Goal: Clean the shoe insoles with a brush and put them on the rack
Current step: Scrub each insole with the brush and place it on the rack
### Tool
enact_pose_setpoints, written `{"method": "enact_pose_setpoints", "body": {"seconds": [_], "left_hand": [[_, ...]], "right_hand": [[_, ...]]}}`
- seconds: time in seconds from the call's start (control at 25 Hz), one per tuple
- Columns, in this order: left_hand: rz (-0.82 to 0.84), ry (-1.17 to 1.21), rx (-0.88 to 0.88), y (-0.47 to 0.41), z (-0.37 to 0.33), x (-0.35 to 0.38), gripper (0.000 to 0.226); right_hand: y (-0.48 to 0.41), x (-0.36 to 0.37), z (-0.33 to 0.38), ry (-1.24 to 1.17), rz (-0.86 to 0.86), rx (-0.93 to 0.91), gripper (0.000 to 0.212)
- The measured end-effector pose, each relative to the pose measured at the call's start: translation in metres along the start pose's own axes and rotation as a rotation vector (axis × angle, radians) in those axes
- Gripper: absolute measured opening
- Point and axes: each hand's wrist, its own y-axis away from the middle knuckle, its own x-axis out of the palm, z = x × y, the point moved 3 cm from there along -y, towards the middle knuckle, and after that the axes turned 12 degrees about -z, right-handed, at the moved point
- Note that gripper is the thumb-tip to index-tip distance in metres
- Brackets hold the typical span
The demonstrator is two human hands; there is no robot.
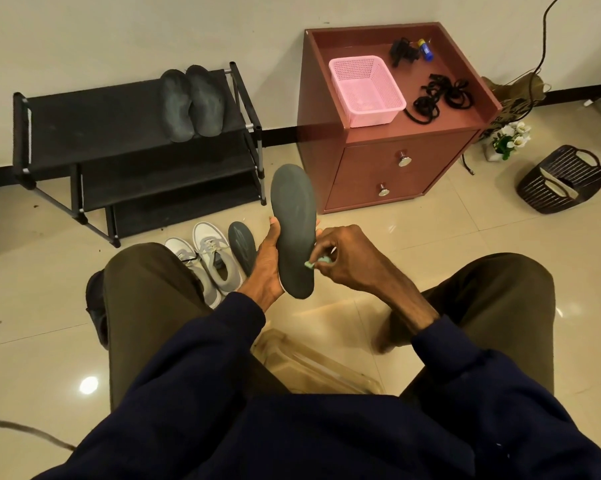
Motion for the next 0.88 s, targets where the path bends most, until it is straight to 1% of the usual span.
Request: {"method": "enact_pose_setpoints", "body": {"seconds": [0.04, 0.12, 0.24, 0.32, 0.36, 0.4, 0.44, 0.52, 0.56, 0.6, 0.64, 0.68, 0.8, 0.88], "left_hand": [[-0.007, -0.066, 0.015, 0.002, 0.003, 0.002, 0.060], [0.013, -0.134, -0.009, 0.007, 0.012, 0.010, 0.056], [0.108, -0.211, -0.077, 0.008, 0.025, 0.015, 0.054], [0.152, -0.273, -0.091, 0.007, 0.030, 0.015, 0.057], [0.153, -0.283, -0.086, 0.007, 0.030, 0.014, 0.057], [0.144, -0.277, -0.078, 0.008, 0.028, 0.014, 0.055], [0.122, -0.271, -0.062, 0.009, 0.025, 0.014, 0.053], [0.082, -0.313, -0.015, 0.006, 0.021, 0.010, 0.053], [0.071, -0.335, 0.004, 0.006, 0.020, 0.008, 0.055], [0.073, -0.338, 0.011, 0.006, 0.020, 0.008, 0.055], [0.084, -0.319, -0.002, 0.006, 0.021, 0.009, 0.054], [0.102, -0.300, -0.026, 0.008, 0.022, 0.010, 0.053], [0.200, -0.349, -0.100, 0.011, 0.025, 0.012, 0.057], [0.267, -0.423, -0.129, 0.013, 0.029, 0.013, 0.056]], "right_hand": [[-0.003, -0.001, -0.005, 0.033, -0.095, 0.004, 0.012], [-0.007, -0.006, -0.018, 0.086, -0.272, 0.016, 0.011], [-0.011, -0.021, -0.041, 0.189, -0.503, 0.090, 0.013], [-0.009, -0.030, -0.049, 0.165, -0.613, 0.128, 0.013], [-0.008, -0.032, -0.048, 0.101, -0.609, 0.120, 0.013], [-0.007, -0.030, -0.042, 0.020, -0.532, 0.099, 0.012], [-0.007, -0.025, -0.033, -0.059, -0.382, 0.071, 0.012], [-0.002, -0.013, -0.014, -0.148, -0.010, 0.035, 0.013], [-0.001, -0.011, -0.010, -0.153, 0.117, 0.031, 0.013], [-0.002, -0.012, -0.011, -0.142, 0.155, 0.047, 0.013], [-0.004, -0.016, -0.016, -0.114, 0.105, 0.077, 0.012], [-0.007, -0.023, -0.023, -0.067, -0.005, 0.103, 0.012], [-0.012, -0.047, -0.048, 0.103, -0.425, 0.171, 0.010], [-0.009, -0.060, -0.063, 0.130, -0.624, 0.237, 0.011]]}}
